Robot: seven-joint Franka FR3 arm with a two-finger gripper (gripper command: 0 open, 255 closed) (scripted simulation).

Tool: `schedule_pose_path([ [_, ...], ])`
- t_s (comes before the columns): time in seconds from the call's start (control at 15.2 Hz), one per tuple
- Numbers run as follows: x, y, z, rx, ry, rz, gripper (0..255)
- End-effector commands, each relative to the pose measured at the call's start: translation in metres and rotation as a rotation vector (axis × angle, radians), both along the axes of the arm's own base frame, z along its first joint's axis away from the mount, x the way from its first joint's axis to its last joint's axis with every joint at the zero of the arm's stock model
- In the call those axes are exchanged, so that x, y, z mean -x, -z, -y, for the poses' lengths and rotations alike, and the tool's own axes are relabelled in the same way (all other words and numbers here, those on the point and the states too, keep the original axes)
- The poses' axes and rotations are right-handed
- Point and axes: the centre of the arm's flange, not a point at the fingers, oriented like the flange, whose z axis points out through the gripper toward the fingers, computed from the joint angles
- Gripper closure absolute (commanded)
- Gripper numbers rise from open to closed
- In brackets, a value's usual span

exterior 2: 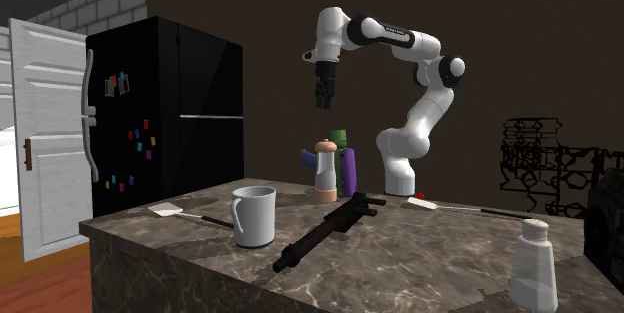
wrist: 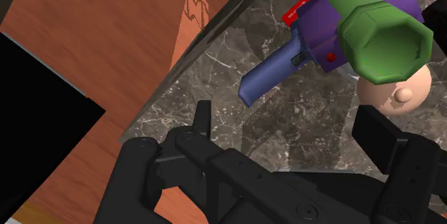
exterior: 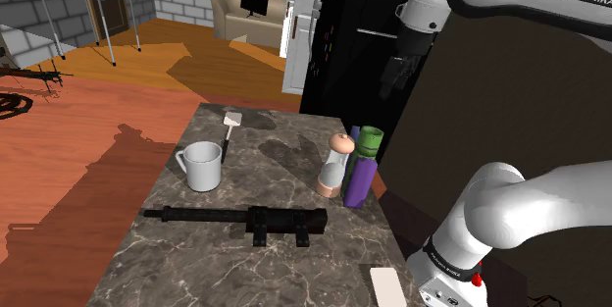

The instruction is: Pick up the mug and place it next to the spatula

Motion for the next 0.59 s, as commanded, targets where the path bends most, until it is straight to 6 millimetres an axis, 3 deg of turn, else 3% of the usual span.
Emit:
schedule_pose_path([
  [0.0,0.0,0.0,0.0,0.0,0.0,0.0,0],
  [0.53,-0.063,0.044,-0.068,-0.034,0.004,-0.011,0],
])
